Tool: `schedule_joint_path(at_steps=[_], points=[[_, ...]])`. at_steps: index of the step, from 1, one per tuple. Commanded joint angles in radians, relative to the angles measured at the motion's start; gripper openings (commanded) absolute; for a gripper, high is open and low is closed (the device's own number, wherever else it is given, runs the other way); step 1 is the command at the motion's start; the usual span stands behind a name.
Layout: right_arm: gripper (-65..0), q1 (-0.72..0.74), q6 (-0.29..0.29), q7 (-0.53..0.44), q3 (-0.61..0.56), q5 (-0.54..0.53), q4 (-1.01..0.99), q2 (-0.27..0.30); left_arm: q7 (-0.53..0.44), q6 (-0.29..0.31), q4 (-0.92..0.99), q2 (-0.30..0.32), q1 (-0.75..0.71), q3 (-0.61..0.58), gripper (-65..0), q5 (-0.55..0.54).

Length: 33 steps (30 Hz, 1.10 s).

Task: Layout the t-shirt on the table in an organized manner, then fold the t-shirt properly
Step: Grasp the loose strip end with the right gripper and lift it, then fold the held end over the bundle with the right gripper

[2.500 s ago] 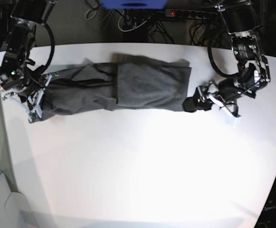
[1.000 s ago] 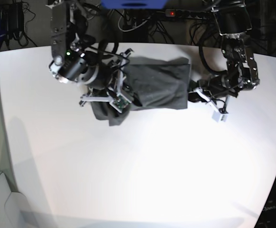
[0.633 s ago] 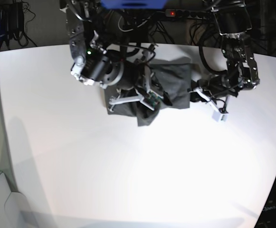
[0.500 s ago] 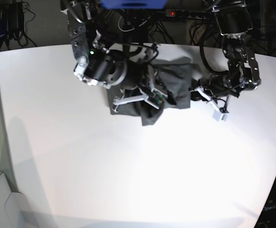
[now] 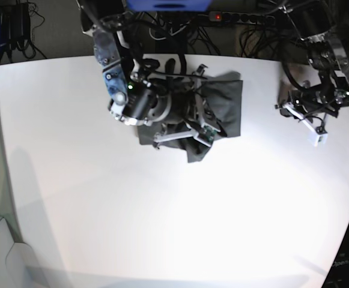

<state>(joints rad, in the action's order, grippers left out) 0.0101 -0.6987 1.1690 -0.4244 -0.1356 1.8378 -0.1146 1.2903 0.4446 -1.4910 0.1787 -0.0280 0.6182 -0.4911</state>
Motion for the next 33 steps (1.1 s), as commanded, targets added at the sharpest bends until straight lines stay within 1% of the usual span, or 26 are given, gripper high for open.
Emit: schedule_joint_path(at_steps=[1,5,8,18,19,22,28,30,33], points=[[-65.0,0.02,0.001,-0.021,-0.015,-0.016,0.015,-0.02,0.002,0.0,-0.035,0.028,-0.002,0.022,-64.6,-0.014],[-65.0,0.021,0.001,-0.024,-0.066,-0.016,0.01,-0.026,0.015,0.0,-0.076,0.035,-0.01,0.056,-64.6,-0.014],[-65.0,0.021,0.001,-0.051,-0.098,-0.016,0.007,-0.026,0.015,0.0,-0.084,0.046,-0.023,0.062,-64.6,-0.014],[-65.0,0.029,0.001,-0.057,-0.101,-0.016,-0.06,-0.027,0.008,0.001,-0.086,0.038,-0.051,0.062,-64.6,-0.014],[-64.2,0.04,0.001,-0.057,-0.101,-0.016,-0.062,-0.027,0.008,0.001,-0.086,0.038,-0.051,0.062,-64.6,-0.014],[-57.3,0.047,0.001,-0.057,-0.101,-0.016,-0.062,-0.029,0.008,0.001,-0.086,0.038,-0.051,0.062,-64.6,-0.014],[-37.2,0.047,0.001,-0.051,-0.101,-0.026,-0.056,-0.042,0.008,0.001,-0.086,0.037,-0.049,0.062,-64.6,-0.014],[-34.0,0.047,0.001,-0.048,-0.103,-0.085,-0.056,-0.042,0.008,0.001,-0.086,0.037,-0.051,0.062,-64.6,-0.014],[-34.4,0.058,0.001,-0.047,-0.103,-0.151,-0.039,-0.042,0.008,0.001,-0.086,0.037,-0.051,0.062,-64.6,-0.014]])
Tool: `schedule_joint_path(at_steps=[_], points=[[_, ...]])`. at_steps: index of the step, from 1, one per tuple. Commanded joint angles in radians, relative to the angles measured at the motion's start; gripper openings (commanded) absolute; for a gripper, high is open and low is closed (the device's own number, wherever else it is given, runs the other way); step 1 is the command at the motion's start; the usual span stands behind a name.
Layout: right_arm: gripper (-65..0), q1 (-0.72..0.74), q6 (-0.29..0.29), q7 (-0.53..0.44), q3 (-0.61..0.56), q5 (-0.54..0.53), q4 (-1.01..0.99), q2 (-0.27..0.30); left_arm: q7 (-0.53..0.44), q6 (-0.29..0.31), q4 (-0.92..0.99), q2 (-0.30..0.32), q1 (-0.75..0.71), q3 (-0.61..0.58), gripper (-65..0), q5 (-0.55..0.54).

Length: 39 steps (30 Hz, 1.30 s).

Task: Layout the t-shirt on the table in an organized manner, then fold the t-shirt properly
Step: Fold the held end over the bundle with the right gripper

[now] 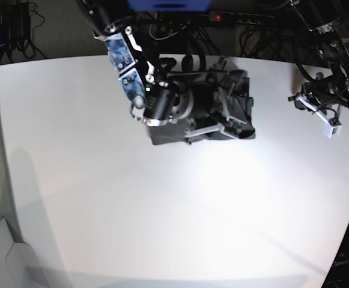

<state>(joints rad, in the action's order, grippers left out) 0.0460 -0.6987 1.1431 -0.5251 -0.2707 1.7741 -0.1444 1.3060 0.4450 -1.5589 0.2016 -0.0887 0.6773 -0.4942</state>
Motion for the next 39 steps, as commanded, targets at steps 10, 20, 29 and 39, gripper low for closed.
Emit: schedule_joint_path(at_steps=[10,20,29,39], points=[[-47.0,0.062,0.001,-0.027,0.006,0.008,0.053,0.036,-0.009,0.001,-0.018,0.022,0.007,0.005,-64.6,-0.011],[-54.9,0.062,0.001,-0.133,0.0,0.006,-0.179,0.032,-0.003,0.001,-0.018,0.016,0.008,0.005,-64.6,-0.011],[-54.9,0.073,0.001,-0.255,-0.003,0.008,-0.383,-0.008,-0.003,0.001,-0.025,0.011,0.007,0.003,-64.6,-0.013],[-54.9,0.107,0.001,-0.237,-0.096,0.008,-0.259,-0.013,-0.001,0.001,-0.105,-0.001,-0.026,0.003,-64.6,-0.013]])
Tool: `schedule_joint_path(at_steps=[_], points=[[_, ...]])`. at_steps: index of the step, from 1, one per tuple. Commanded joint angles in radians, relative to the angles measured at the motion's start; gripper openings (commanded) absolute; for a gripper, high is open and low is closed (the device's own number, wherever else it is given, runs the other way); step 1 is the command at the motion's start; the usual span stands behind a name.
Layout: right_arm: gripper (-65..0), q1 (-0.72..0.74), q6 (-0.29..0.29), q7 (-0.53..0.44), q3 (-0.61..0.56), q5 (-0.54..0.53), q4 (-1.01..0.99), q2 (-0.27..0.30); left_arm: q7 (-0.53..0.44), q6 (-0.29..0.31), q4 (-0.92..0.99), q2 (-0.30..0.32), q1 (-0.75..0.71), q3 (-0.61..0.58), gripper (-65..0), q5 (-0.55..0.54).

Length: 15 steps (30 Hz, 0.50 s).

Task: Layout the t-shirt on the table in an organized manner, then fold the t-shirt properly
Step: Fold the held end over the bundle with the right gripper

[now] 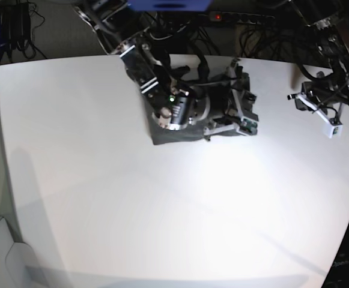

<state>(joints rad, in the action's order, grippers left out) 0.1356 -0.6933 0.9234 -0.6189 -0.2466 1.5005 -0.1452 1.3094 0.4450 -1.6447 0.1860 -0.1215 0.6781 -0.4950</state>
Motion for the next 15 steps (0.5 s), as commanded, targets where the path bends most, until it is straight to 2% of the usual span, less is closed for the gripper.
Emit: schedule_joint_path(at_steps=[1,2,6,12,15], points=[[-54.9,0.017,-0.005,0.003,-0.002,-0.017,0.044,-0.012,-0.004,0.001,-0.019,0.014,-0.004,0.002,-64.6,-0.012],[-54.9,0.017,-0.005,0.026,-0.002,-0.017,0.073,-0.012,-0.004,0.001,-0.021,0.014,-0.013,0.002,-64.6,-0.012],[-54.9,0.017,-0.005,0.055,0.001,-0.017,0.165,0.051,-0.004,0.001,-0.021,0.014,-0.062,0.001,-64.6,-0.012],[-54.9,0.011,-0.005,0.061,0.089,-0.017,0.242,0.128,-0.012,0.001,-0.053,0.016,-0.174,0.004,-64.6,-0.012],[-55.0,0.011,-0.005,0.113,0.132,-0.017,0.275,0.147,-0.014,0.001,-0.134,0.013,-0.241,-0.002,-64.6,-0.012]])
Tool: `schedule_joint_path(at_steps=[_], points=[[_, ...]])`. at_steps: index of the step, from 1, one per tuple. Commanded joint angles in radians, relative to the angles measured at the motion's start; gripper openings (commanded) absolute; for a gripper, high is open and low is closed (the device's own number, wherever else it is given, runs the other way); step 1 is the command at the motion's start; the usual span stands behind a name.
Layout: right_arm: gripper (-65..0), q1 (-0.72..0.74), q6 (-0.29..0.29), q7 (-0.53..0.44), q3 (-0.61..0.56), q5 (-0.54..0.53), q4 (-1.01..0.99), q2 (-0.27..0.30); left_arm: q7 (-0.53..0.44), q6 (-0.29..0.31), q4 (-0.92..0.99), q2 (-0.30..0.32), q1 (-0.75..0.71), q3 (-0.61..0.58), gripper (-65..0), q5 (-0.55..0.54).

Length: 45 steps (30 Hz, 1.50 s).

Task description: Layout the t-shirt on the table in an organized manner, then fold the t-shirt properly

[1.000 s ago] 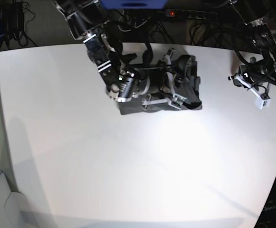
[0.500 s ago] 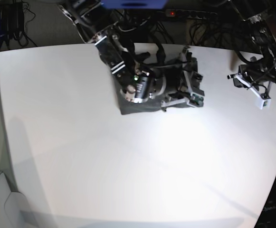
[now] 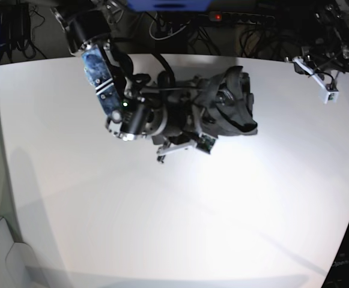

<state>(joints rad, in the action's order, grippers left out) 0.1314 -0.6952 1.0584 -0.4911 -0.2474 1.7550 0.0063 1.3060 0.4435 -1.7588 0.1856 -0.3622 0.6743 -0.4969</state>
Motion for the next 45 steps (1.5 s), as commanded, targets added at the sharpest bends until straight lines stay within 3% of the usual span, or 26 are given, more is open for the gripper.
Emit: schedule_joint_path(at_steps=[1,6,14,19,27,40,45], points=[[-55.0,0.015,-0.003,-0.011,0.021,-0.016,0.032,-0.001,-0.01,0.002,-0.043,0.007,-0.018,0.002,-64.6,-0.01],[-55.0,0.012,-0.003,0.0,0.105,-0.016,0.09,0.034,-0.004,0.002,-0.143,-0.048,-0.079,-0.028,-64.6,-0.01],[-55.0,0.012,-0.003,0.018,0.239,-0.014,0.092,0.116,-0.01,-0.005,-0.155,-0.108,-0.094,-0.233,-64.6,0.001],[-55.0,0.012,-0.003,0.015,0.296,-0.014,0.087,0.156,-0.006,-0.008,-0.146,-0.11,-0.061,-0.33,-64.6,0.002],[-55.0,-0.013,-0.003,0.012,0.299,-0.016,0.085,0.165,-0.001,-0.01,-0.143,-0.16,-0.001,-0.339,-64.6,0.004],[-55.0,-0.017,-0.003,0.012,0.299,-0.014,0.085,0.182,-0.012,-0.01,-0.022,-0.157,0.07,-0.36,-64.6,0.116],[-55.0,-0.026,-0.003,0.01,0.299,-0.014,0.082,0.185,-0.012,-0.01,0.007,-0.157,0.145,-0.301,-64.6,0.116]])
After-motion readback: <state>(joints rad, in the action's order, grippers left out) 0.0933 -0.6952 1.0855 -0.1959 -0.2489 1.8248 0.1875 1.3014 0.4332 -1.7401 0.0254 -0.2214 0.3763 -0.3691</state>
